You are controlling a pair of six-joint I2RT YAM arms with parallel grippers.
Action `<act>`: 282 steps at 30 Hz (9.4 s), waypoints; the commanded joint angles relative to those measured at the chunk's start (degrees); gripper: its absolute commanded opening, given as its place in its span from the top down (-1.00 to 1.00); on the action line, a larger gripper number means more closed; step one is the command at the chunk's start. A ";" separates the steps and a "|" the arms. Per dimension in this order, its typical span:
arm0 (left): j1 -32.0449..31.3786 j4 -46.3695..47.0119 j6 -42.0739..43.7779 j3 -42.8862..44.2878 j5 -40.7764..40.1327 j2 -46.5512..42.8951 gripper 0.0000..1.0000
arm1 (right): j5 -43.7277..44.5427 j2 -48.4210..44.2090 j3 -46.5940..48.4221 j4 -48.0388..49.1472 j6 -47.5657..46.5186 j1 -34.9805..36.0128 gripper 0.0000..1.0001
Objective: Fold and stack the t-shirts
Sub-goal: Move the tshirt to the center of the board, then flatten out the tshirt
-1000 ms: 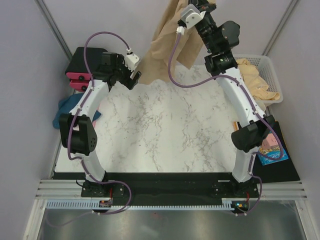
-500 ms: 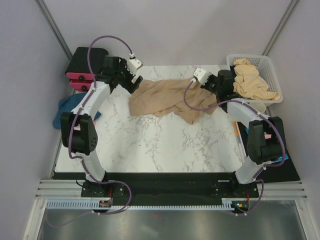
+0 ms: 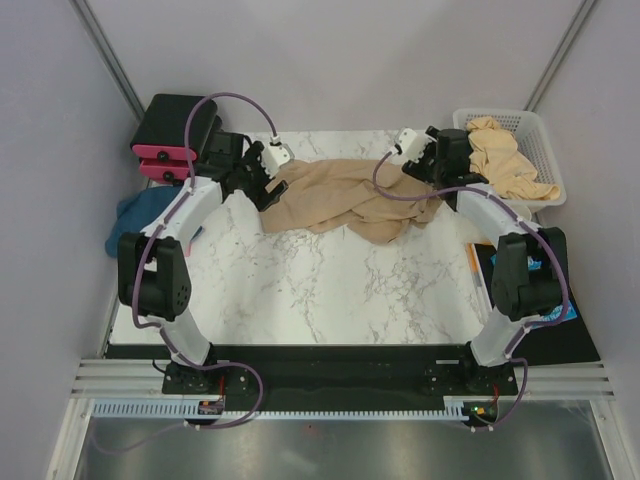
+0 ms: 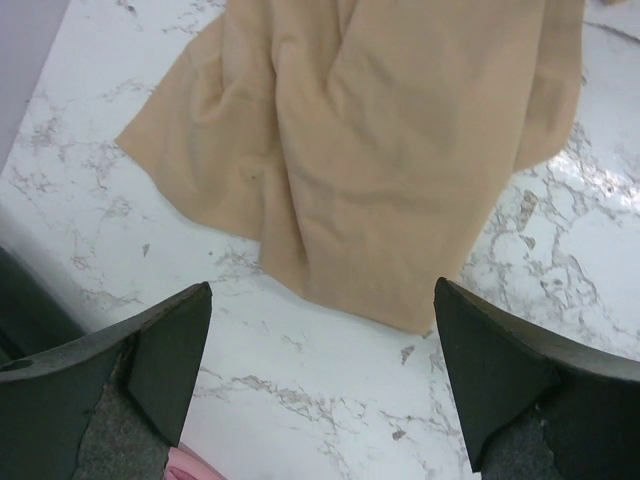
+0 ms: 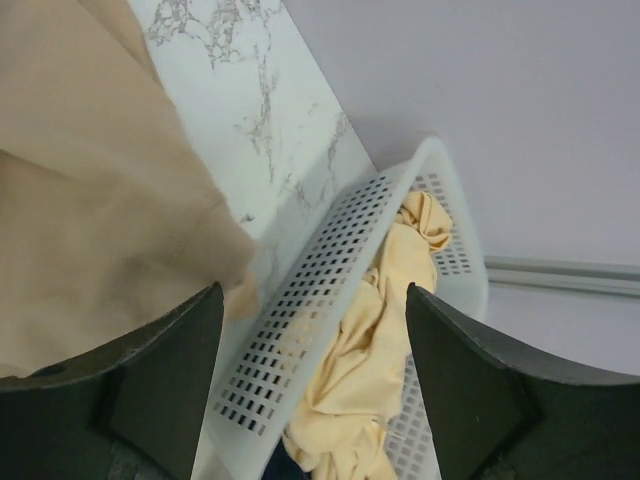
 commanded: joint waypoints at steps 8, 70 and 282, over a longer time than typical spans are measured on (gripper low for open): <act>-2.84 -0.66 14.28 -10.47 2.53 -5.28 -0.99 | -18.27 -9.72 9.66 -47.09 -17.36 3.84 -0.83; -17.86 17.35 -0.05 -5.54 -10.91 7.73 -0.99 | 5.98 -3.13 18.35 -11.60 -18.32 8.94 1.00; 4.81 8.43 37.14 56.46 -16.92 19.28 0.96 | -6.67 16.56 60.74 4.31 -20.96 -5.21 1.00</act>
